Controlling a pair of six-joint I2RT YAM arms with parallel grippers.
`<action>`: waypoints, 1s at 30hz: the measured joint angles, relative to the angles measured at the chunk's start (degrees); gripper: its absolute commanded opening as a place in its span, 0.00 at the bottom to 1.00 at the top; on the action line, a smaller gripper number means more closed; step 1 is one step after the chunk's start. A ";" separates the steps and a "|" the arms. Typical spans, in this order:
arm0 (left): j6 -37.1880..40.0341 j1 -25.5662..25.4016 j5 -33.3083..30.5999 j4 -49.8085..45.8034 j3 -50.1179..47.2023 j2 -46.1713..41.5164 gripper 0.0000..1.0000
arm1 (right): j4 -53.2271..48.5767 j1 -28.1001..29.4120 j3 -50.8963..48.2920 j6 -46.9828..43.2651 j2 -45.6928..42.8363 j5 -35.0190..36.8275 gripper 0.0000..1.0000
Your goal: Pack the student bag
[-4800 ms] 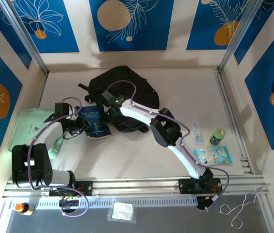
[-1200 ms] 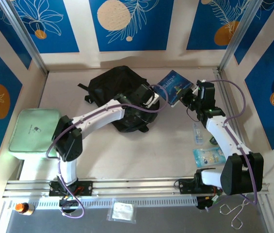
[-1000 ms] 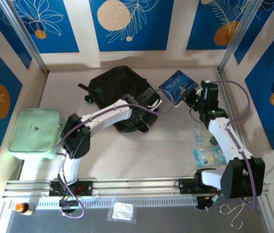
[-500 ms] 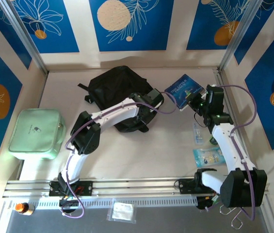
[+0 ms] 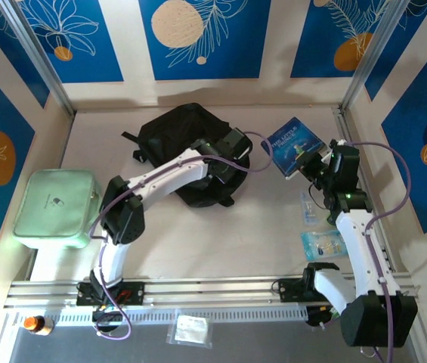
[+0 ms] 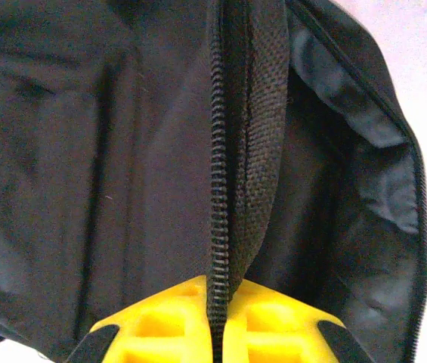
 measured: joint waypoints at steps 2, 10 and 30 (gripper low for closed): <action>0.72 0.17 -1.11 2.27 -0.92 -2.23 0.01 | -0.74 0.00 -0.81 0.42 -0.66 -1.55 0.07; 2.75 0.33 -3.43 12.07 -2.93 -6.78 0.00 | 0.00 1.86 -4.35 6.45 -1.29 -9.68 0.07; 3.56 0.52 -3.28 18.67 -2.93 -6.78 0.00 | 6.40 23.08 -9.01 22.97 4.66 -0.96 0.06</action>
